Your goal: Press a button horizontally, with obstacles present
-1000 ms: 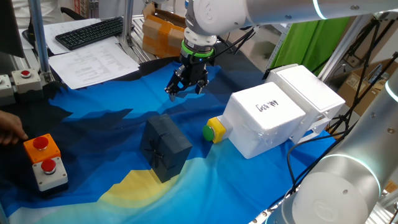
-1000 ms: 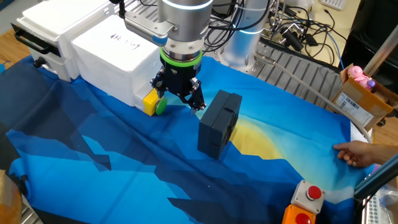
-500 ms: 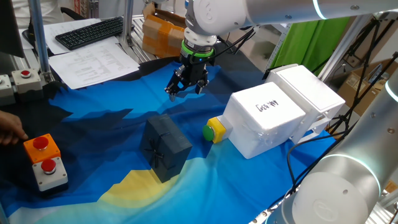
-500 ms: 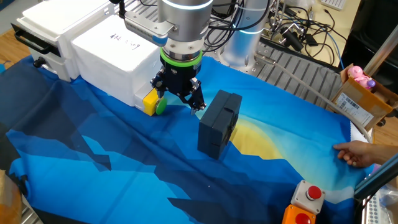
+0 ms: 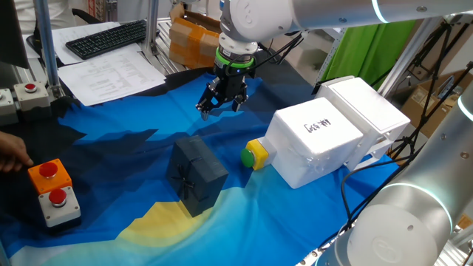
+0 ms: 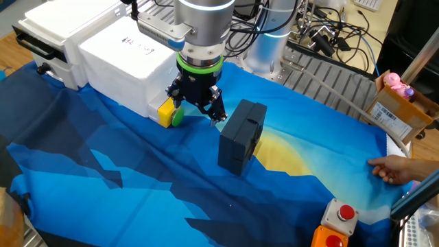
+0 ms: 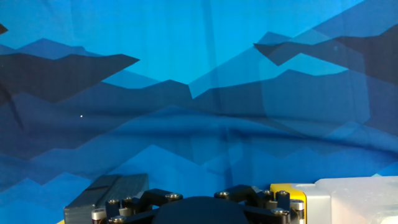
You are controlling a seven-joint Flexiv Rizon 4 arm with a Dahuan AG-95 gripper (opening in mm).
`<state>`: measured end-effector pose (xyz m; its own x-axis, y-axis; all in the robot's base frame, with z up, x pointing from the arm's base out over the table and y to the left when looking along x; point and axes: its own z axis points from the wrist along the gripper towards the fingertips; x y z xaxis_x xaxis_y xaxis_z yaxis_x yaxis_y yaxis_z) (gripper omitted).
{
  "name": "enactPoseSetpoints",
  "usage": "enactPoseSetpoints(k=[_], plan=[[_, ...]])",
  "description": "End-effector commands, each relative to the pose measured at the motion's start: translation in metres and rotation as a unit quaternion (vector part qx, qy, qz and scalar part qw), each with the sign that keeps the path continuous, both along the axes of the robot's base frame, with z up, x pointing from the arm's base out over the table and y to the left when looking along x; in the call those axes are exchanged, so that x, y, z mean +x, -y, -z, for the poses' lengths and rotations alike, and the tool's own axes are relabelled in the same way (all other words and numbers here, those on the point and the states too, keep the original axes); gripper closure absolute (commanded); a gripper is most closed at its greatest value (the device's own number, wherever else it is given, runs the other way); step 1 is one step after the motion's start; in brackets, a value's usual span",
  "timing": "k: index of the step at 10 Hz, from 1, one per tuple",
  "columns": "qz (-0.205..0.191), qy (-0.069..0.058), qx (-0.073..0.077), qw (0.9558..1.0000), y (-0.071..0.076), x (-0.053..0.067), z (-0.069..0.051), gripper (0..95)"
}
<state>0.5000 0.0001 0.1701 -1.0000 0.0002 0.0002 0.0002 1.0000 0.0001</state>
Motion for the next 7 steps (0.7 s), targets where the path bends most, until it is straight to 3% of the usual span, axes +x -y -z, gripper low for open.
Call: enactPoseSetpoints(k=[1,2,7], plan=[[0.000,0.000,0.000,1.0000,0.0001,0.0000,0.0001,0.0],[0.057,0.002,0.000,0.9984,0.0000,-0.0005,0.0003,95.0],[0.056,0.002,0.000,0.9984,-0.0015,-0.0070,0.0040,95.0]])
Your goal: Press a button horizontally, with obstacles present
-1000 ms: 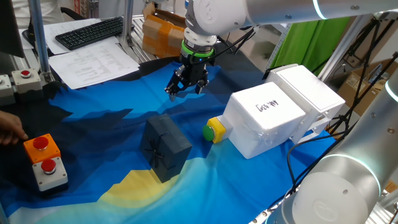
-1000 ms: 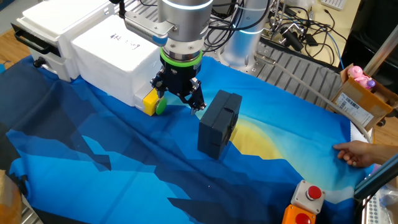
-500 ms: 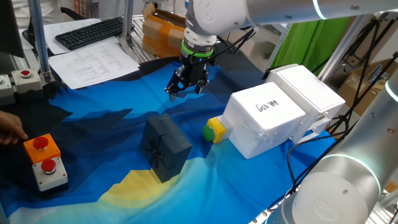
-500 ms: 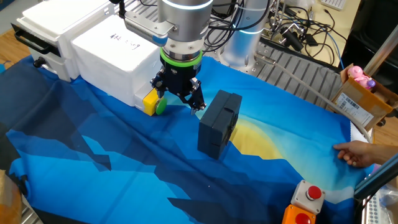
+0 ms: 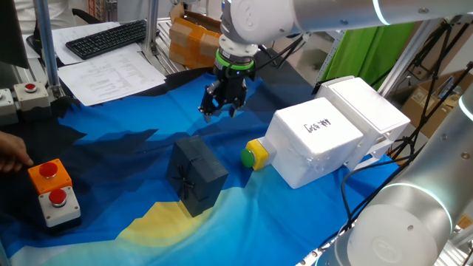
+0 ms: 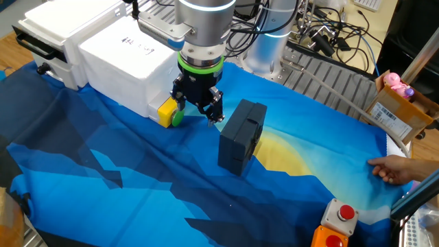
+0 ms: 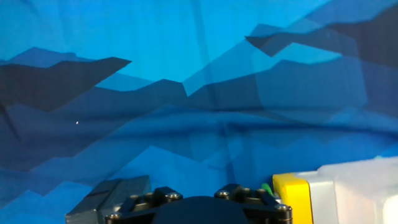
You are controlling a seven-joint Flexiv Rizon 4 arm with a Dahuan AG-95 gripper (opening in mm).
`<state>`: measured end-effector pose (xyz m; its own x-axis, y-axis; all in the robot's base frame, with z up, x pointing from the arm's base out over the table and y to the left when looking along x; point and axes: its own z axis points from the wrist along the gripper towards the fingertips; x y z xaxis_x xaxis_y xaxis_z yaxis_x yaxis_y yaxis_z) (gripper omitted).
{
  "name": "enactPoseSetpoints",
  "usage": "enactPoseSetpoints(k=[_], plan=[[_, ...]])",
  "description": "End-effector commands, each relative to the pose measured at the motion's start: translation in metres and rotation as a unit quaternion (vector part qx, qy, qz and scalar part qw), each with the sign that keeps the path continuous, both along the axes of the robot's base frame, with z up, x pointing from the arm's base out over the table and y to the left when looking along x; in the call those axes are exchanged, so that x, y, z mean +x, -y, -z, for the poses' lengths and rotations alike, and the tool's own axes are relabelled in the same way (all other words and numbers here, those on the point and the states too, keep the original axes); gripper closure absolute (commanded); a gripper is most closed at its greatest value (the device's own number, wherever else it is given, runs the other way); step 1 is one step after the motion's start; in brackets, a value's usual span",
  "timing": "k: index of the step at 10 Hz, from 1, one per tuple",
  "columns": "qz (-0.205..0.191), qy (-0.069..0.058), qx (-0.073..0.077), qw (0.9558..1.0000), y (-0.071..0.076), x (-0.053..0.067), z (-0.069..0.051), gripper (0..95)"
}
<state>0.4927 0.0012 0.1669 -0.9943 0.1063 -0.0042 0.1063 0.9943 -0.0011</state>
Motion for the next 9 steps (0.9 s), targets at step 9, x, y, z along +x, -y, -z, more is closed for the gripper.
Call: enactPoseSetpoints(k=[9], plan=[[-0.014,-0.001,-0.036,0.9992,-0.0017,-0.0062,0.0101,95.0]])
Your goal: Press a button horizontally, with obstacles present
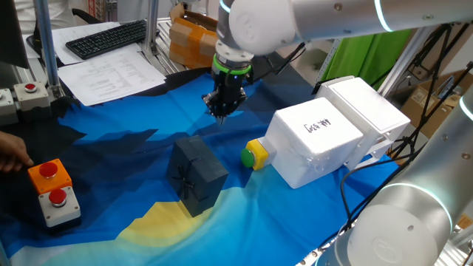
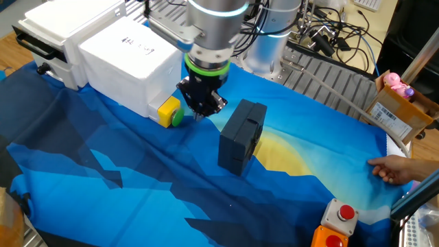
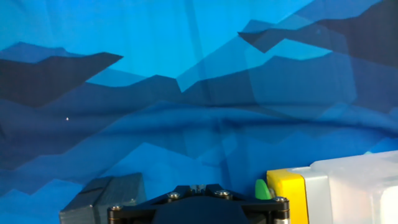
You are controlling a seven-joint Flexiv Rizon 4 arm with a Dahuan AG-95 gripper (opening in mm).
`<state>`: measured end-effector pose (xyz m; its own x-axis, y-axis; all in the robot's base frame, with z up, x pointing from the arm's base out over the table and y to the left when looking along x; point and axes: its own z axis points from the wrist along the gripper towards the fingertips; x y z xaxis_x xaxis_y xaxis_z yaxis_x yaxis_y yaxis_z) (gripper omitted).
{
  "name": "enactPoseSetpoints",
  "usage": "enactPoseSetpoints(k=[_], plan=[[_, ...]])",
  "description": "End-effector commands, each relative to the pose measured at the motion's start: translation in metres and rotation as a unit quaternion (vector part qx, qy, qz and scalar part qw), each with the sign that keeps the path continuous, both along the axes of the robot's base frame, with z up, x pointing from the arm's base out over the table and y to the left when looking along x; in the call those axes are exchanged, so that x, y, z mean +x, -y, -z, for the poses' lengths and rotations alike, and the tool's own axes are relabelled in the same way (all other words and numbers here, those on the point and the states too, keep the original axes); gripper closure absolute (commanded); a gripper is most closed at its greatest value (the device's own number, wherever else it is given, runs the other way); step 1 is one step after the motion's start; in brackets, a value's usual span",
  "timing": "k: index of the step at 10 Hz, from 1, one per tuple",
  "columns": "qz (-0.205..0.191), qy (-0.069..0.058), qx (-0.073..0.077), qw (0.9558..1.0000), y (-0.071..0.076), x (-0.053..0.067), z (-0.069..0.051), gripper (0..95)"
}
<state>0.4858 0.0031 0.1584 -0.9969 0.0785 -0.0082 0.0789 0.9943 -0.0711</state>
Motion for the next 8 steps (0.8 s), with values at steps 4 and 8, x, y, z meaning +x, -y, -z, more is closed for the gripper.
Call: enactPoseSetpoints(k=[4,8], plan=[[-0.046,-0.006,-0.050,0.9977,0.017,-0.008,0.026,95.0],[-0.055,-0.003,-0.058,0.9968,0.036,-0.015,0.053,95.0]])
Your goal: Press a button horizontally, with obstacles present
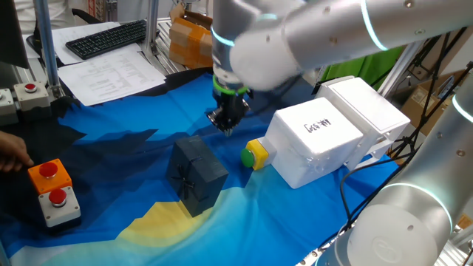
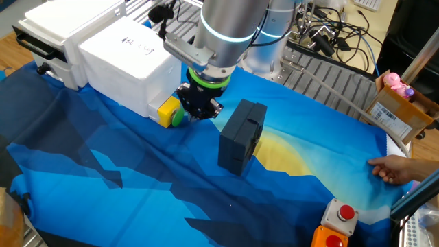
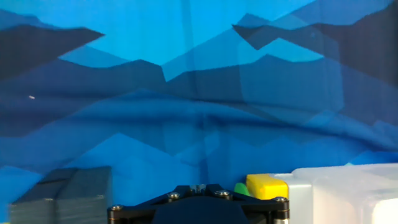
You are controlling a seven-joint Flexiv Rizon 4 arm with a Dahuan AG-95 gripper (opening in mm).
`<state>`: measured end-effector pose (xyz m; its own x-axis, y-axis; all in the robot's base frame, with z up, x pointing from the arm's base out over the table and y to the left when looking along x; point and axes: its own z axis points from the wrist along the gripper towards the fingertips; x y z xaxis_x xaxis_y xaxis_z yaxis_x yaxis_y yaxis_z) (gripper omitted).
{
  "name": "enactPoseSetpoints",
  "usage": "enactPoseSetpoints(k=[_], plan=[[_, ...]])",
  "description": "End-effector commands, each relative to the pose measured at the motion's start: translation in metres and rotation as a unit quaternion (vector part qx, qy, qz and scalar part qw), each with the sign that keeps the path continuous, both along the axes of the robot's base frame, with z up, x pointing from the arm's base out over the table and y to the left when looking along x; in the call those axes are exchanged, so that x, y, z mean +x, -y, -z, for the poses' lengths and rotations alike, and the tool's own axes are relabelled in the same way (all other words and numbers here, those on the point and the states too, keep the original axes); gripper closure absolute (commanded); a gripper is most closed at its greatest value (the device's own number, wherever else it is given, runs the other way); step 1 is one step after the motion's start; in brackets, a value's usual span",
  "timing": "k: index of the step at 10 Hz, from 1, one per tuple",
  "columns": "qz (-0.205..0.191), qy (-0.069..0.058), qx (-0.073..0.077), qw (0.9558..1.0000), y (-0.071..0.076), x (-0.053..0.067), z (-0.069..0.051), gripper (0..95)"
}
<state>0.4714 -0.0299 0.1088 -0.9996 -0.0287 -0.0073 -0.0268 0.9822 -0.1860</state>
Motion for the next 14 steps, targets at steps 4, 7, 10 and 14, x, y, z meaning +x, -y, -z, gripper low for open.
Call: enactPoseSetpoints(k=[4,7,10,14], plan=[[-0.012,-0.002,-0.015,0.9998,0.014,-0.004,0.025,95.0],[-0.020,0.000,-0.032,0.9993,0.017,-0.005,0.038,95.0],[-0.028,-0.003,-0.033,0.9991,0.016,-0.007,0.042,95.0],[-0.038,-0.003,-0.035,0.9986,0.018,-0.014,0.061,95.0]])
